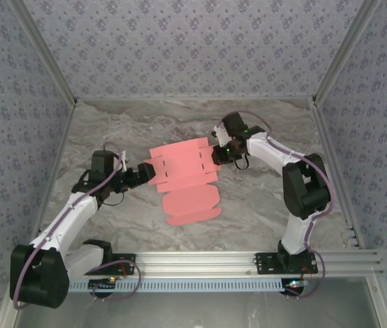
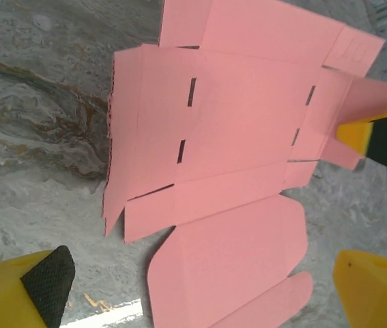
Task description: Fold the paper box
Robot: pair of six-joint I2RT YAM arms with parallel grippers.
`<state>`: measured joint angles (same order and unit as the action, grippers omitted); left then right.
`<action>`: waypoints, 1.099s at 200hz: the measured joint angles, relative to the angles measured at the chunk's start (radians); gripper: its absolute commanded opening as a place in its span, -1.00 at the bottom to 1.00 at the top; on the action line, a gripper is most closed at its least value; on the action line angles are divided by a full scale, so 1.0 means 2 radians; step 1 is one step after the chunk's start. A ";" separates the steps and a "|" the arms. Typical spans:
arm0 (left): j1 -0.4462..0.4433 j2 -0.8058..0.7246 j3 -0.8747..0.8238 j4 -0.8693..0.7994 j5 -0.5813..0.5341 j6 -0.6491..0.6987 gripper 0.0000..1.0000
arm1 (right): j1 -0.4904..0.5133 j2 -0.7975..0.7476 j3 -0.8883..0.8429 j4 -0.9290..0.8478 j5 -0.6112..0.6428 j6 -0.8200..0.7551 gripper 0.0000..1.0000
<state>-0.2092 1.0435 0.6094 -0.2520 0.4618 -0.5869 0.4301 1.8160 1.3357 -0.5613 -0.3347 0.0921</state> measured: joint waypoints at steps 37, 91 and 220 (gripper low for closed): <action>-0.004 0.023 -0.049 0.106 -0.046 0.010 0.70 | -0.003 -0.027 -0.023 0.015 -0.013 -0.021 -0.81; -0.004 0.129 -0.027 0.152 -0.037 0.103 0.20 | -0.017 -0.038 -0.029 0.015 -0.025 -0.042 -0.80; -0.005 0.105 -0.030 0.215 0.010 0.129 -1.00 | -0.040 -0.124 -0.075 0.048 0.011 -0.017 -0.17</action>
<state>-0.2192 1.2541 0.5488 0.1776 0.4824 -0.3290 0.3496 1.5688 1.1858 -0.4644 -0.3134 0.0589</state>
